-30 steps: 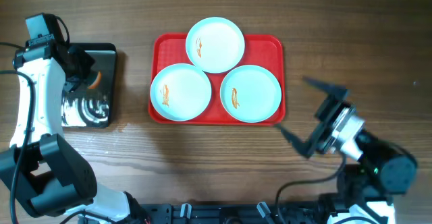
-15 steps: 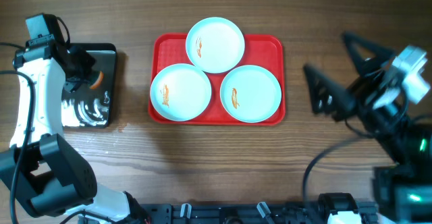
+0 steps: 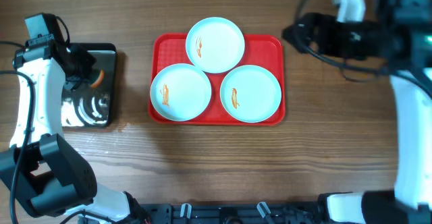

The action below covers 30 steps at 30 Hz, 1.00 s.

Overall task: Clean dirty plates on tray and stack at the side
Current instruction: 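Reach the right gripper to the top plate and pinch its rim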

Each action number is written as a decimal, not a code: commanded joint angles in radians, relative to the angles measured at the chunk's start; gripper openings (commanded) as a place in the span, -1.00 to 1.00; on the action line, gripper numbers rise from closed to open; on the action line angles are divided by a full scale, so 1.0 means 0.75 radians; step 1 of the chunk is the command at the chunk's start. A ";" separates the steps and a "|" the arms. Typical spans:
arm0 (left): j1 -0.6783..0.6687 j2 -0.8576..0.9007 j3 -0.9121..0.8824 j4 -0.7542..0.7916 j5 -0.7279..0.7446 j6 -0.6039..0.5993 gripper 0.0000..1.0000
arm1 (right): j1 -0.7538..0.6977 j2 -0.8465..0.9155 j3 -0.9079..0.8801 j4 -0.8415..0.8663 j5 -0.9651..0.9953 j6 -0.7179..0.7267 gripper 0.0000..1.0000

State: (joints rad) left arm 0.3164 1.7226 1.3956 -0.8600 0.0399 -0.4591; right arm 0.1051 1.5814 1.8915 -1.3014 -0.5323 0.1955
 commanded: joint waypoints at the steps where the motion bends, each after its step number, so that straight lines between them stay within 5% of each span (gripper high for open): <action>1: 0.010 0.010 -0.010 0.015 -0.145 0.066 -0.92 | 0.218 0.141 0.018 0.005 0.292 0.315 0.96; 10: 0.037 -0.034 -0.023 0.075 0.024 0.049 -0.92 | 0.519 0.483 0.018 0.155 0.256 0.456 0.99; 13: 0.033 -0.096 -0.042 0.069 -0.088 0.050 -0.92 | 0.600 0.594 0.018 0.245 0.256 0.511 0.99; 18: 0.037 -0.024 -0.164 0.105 0.016 0.049 -0.92 | 0.675 0.697 0.018 0.350 0.277 0.498 0.48; 19: 0.041 -0.064 -0.133 0.092 0.084 0.049 -0.92 | 0.686 0.711 0.018 0.350 0.355 0.498 0.25; 21: 0.037 -0.136 -0.124 0.090 0.145 0.049 -0.92 | 0.706 0.731 0.016 0.348 0.550 0.513 0.11; 30: 0.030 -0.164 -0.138 0.066 0.145 0.044 -0.92 | 0.720 0.956 0.015 0.415 0.582 0.435 -0.17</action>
State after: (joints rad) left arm 0.3397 1.6119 1.2793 -0.8223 0.1299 -0.4377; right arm 0.6411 2.2433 1.8915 -1.0103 -0.0700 0.5632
